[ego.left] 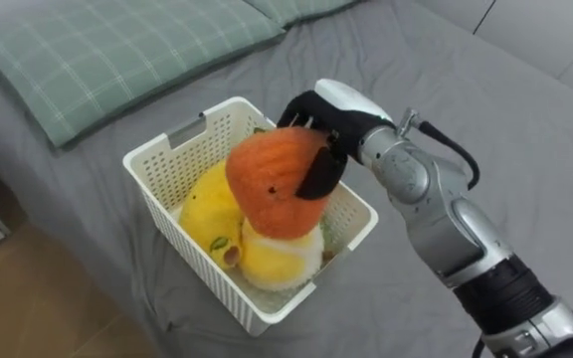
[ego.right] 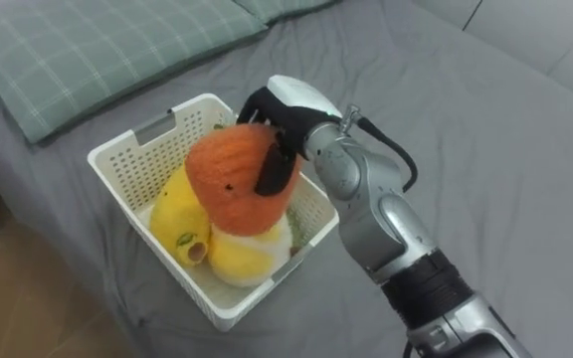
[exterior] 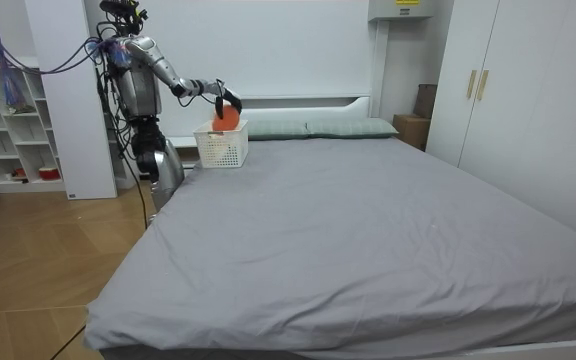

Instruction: Collect toys from the bed

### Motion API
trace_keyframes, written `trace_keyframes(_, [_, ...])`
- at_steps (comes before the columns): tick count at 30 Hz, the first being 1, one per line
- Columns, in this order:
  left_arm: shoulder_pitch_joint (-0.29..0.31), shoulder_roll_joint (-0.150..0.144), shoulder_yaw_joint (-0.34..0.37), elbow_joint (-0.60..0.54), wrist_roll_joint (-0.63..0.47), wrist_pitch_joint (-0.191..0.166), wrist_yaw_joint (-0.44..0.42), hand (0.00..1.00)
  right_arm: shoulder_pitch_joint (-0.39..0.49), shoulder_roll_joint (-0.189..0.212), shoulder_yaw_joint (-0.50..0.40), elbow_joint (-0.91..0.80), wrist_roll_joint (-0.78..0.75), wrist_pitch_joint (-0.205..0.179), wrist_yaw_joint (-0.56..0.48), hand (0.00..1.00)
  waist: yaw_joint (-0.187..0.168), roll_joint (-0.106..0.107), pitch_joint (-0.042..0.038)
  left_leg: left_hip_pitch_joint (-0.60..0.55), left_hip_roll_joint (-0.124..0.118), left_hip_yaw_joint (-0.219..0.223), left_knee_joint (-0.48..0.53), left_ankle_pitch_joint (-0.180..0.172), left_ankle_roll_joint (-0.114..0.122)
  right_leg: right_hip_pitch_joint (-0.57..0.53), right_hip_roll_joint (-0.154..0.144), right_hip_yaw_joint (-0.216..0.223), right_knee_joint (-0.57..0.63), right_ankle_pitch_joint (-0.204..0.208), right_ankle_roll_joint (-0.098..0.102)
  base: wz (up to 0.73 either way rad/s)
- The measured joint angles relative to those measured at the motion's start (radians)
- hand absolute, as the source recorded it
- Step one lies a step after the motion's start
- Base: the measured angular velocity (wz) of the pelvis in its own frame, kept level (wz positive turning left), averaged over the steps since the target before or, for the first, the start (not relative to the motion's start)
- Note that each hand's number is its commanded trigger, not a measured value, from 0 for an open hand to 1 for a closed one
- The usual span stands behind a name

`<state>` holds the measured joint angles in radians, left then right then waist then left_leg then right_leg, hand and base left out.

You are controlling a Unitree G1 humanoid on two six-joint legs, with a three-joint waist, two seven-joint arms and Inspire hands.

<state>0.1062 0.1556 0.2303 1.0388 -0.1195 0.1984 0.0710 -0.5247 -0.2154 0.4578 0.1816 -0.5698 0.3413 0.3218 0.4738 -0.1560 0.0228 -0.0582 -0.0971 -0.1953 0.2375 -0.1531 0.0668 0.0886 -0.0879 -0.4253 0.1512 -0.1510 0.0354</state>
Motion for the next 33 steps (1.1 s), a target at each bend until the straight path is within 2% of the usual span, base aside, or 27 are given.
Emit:
trace_keyframes(5, [-0.023, 0.0, -0.003, 0.004, 0.003, 0.0, 0.009, 0.0, 0.004, 0.029, 0.002, 0.089, 0.001, 0.0, 0.0, 0.0, -0.002, -0.002, 0.0004, 0.0, -0.001, 0.0, -0.001, 0.002, 0.0, 0.001, -0.001, 0.0, 0.0, 0.0, 0.0, 0.0])
trace_keyframes(9, [-0.024, 0.0, -0.018, 0.004, 0.001, 0.0, 0.013, 0.0, 0.005, 0.027, 0.001, 0.113, 0.002, -0.003, -0.001, 0.0, -0.013, -0.001, 0.004, -0.001, -0.002, 0.0, -0.002, 0.002, 0.001, 0.0, -0.002, 0.0, 0.0, 0.0, 0.0, 0.0])
trace_keyframes(14, [-0.027, -0.002, -0.029, 0.004, -0.007, -0.008, 0.028, 0.0, 0.006, 0.027, 0.001, 0.125, 0.018, -0.006, -0.001, 0.0, -0.032, -0.006, 0.002, -0.001, -0.001, 0.001, -0.004, 0.002, 0.001, -0.002, -0.001, 0.004, 0.0, 0.0, 0.0, 0.0])
trace_keyframes(24, [-0.028, -0.002, -0.039, 0.004, -0.006, -0.009, 0.04, 0.0, 0.007, 0.023, 0.001, 0.125, 0.019, -0.017, -0.002, 0.0, -0.034, 0.001, 0.006, 0.001, 0.0, 0.005, -0.007, 0.003, 0.001, -0.004, 0.0, 0.011, -0.001, 0.0, 0.0, -0.01])
trace_keyframes(33, [-0.028, -0.002, -0.039, 0.003, -0.006, -0.008, 0.057, 0.0, 0.007, 0.023, 0.001, 0.125, 0.019, -0.018, -0.003, 0.0, -0.034, 0.003, 0.005, 0.001, 0.0, 0.005, -0.007, 0.003, 0.001, -0.004, 0.0, 0.011, -0.001, 0.0, 0.0, 0.0])
